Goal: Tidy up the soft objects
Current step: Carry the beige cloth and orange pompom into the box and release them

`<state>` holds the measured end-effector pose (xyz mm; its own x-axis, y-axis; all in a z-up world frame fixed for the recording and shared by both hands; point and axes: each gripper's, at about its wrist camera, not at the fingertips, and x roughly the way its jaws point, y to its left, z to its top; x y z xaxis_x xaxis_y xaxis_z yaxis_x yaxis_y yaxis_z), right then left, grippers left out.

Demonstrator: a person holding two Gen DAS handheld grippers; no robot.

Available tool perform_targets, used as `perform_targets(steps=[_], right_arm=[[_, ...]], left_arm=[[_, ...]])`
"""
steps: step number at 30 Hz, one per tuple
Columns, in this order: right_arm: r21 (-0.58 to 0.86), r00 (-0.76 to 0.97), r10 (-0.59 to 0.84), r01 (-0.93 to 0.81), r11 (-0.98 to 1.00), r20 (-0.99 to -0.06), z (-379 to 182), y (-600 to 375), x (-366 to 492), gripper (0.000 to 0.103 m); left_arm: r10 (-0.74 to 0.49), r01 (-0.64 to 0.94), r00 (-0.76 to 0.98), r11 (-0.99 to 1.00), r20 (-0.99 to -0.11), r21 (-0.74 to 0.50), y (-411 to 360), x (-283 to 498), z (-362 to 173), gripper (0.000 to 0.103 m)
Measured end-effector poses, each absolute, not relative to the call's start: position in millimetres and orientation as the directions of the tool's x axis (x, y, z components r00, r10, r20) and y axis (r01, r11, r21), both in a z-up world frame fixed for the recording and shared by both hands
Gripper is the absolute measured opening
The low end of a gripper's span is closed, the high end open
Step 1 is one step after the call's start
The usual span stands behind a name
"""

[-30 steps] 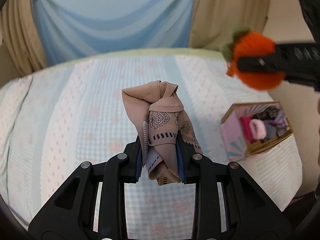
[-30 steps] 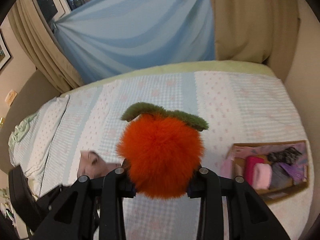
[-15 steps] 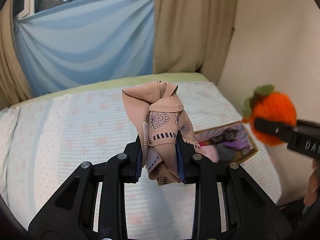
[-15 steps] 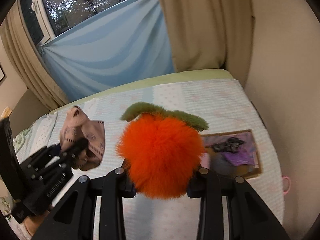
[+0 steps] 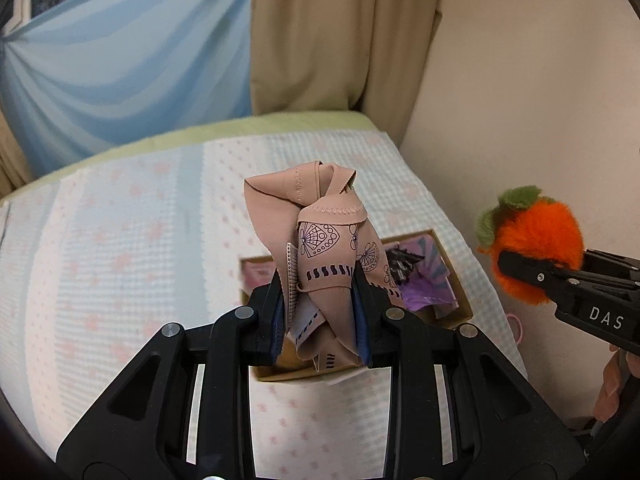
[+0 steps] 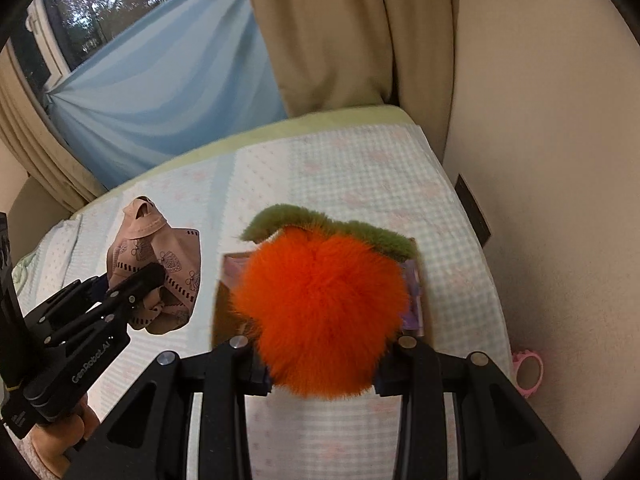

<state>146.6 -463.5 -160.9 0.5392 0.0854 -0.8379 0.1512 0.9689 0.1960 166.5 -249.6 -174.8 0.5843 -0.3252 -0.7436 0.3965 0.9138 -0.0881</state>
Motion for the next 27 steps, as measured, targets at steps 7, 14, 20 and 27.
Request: perform_targets(steps=[7, 14, 20, 27], right_arm=[[0.196, 0.449, 0.113, 0.142, 0.970, -0.886, -227, -493, 182, 0.032], [0.247, 0.366, 0.164, 0.192, 0.950, -0.916, -285, -515, 202, 0.032], [0.270, 0.335, 0.188, 0.219, 0.937, -0.923, -295, -525, 216, 0.051], [0.251, 0.346, 0.153, 0.258, 0.933, -0.926, -297, -531, 219, 0.092]], left_arm=[[-0.277, 0.362, 0.510, 0.928, -0.814, -0.089, -290, 200, -235, 0.025], [-0.229, 0.349, 0.407, 0.934, -0.884, -0.081, -304, 240, -304, 0.025], [-0.198, 0.352, 0.361, 0.934, -0.911, -0.064, -310, 250, -316, 0.081], [-0.176, 0.389, 0.360, 0.921, -0.916, -0.023, -312, 244, -316, 0.103]])
